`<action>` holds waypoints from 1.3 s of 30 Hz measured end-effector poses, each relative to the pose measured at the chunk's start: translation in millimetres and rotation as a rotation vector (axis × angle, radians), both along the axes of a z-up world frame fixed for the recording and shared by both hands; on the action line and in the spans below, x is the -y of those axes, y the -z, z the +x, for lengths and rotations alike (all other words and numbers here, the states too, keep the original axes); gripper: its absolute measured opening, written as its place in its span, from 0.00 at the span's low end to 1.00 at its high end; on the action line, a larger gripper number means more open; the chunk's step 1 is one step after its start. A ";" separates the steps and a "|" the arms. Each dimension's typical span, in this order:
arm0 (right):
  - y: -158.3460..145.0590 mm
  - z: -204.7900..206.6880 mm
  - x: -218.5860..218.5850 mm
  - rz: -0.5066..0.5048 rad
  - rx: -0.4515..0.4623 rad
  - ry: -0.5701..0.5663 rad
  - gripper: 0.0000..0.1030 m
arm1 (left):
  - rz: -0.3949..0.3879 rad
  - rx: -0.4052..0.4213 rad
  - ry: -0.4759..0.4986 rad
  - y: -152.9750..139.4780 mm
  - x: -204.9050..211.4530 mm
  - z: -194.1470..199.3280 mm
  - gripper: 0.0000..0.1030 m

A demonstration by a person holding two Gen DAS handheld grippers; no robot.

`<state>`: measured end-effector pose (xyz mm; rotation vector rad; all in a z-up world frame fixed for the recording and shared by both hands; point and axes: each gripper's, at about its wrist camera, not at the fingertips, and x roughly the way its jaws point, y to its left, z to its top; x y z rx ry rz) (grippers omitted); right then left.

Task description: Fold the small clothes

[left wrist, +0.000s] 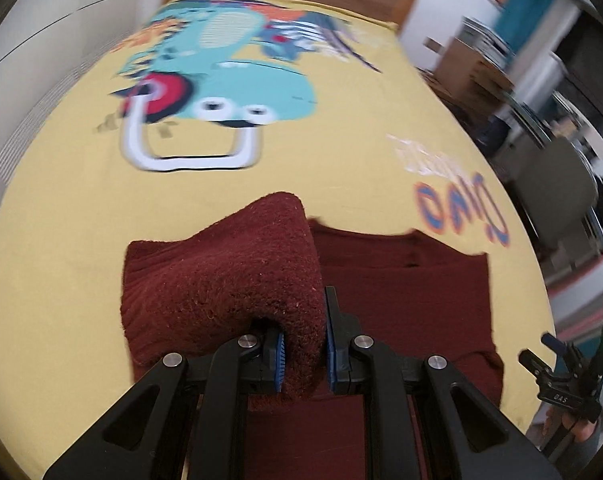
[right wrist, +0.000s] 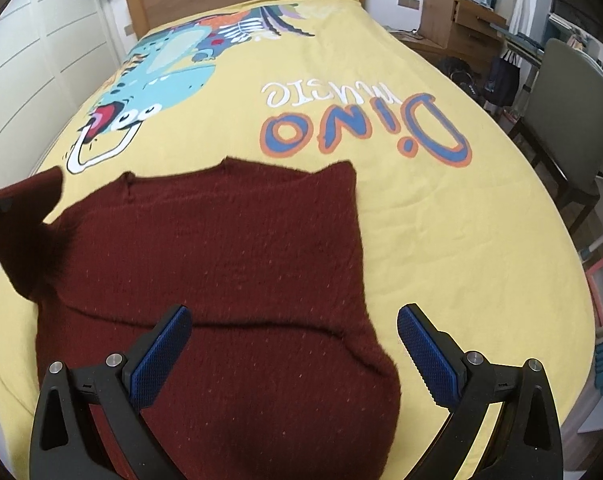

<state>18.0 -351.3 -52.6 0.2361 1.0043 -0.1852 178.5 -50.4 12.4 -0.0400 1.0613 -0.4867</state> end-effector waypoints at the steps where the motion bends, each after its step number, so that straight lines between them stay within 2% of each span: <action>1: -1.1 0.6 1.7 -0.002 0.001 0.002 0.99 | 0.002 -0.004 0.013 5.1 11.8 3.1 0.12; 7: 2.0 1.4 7.9 -0.006 -0.016 0.000 0.99 | 0.064 -0.064 0.069 56.1 72.2 -7.4 0.12; 10: 11.9 -0.4 8.6 0.005 -0.039 -0.001 0.99 | 0.158 -0.062 0.082 85.4 93.4 -18.9 0.12; 15: 32.5 -5.5 7.5 0.027 -0.080 0.001 0.99 | 0.232 -0.101 0.087 120.0 101.2 -26.7 0.14; 22: 50.4 -11.0 4.6 0.050 -0.116 -0.003 0.99 | 0.249 -0.130 0.080 138.3 97.1 -30.9 0.16; 25: 53.6 -11.3 4.9 0.048 -0.122 -0.004 0.99 | 0.240 -0.149 0.081 140.7 97.3 -29.4 0.27; 27: 54.6 -10.7 5.8 0.053 -0.124 -0.002 0.99 | 0.230 -0.160 0.071 140.5 96.4 -27.1 0.41; 29: 55.0 -10.6 5.6 0.053 -0.124 -0.002 0.99 | 0.225 -0.160 0.064 138.2 96.0 -26.2 0.49; 31: 55.2 -10.4 5.5 0.052 -0.126 -0.005 0.99 | 0.236 -0.175 0.066 139.2 96.3 -25.5 0.65; 32: 55.5 -10.3 5.2 0.052 -0.126 -0.006 0.99 | 0.245 -0.179 0.072 140.0 96.1 -27.8 0.76; 35: 55.8 -10.3 4.7 0.054 -0.124 -0.006 0.99 | 0.262 -0.183 0.092 140.7 95.3 -30.8 0.85; 36: 56.0 -10.5 5.0 0.056 -0.123 -0.005 0.99 | 0.251 -0.198 0.099 140.7 93.5 -31.5 0.95; 37: 56.3 -10.4 5.0 0.056 -0.122 -0.004 0.99 | 0.246 -0.202 0.101 140.2 92.8 -32.6 0.99; 39: 56.7 -10.7 5.1 0.053 -0.122 -0.003 0.99 | 0.262 -0.182 0.104 135.1 87.0 -35.4 0.99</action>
